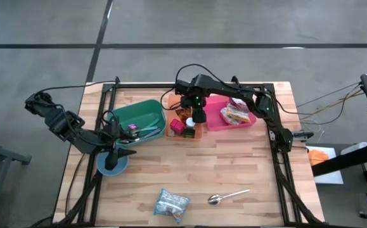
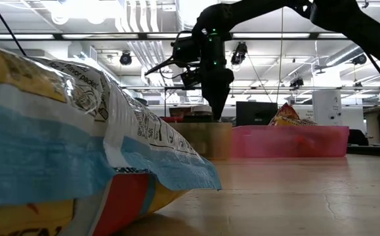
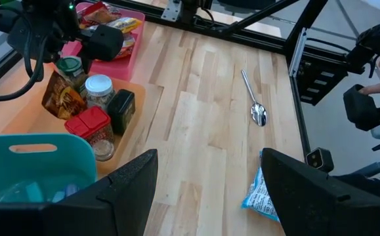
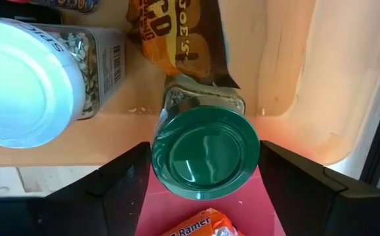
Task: Pick & Place Food Item
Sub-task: Put the green seasoning bottle into the orange bin, then put the light blue noodle pack into the pink bin
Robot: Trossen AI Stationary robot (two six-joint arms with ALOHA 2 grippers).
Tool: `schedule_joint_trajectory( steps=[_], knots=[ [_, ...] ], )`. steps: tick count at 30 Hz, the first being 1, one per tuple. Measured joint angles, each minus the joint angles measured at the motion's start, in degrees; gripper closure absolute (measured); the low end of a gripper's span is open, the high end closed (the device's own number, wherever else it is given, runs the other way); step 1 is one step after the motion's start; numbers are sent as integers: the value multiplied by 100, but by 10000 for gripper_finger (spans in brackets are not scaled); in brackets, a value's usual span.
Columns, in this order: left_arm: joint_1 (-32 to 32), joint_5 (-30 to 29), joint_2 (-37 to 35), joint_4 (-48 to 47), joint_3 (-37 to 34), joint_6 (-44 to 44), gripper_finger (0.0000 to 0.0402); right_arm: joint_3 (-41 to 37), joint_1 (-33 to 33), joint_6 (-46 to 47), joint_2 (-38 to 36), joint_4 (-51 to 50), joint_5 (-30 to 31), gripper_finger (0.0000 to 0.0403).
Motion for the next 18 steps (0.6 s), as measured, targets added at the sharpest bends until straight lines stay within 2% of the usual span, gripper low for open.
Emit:
schedule_joint_trajectory(
  steps=[11,18],
  knots=[
    [0,0,0,-17,0,0,131,322,9,287,-44,-609,24,127],
    [0,0,0,-17,0,0,131,459,62,535,-326,-707,20,127]
  ],
)
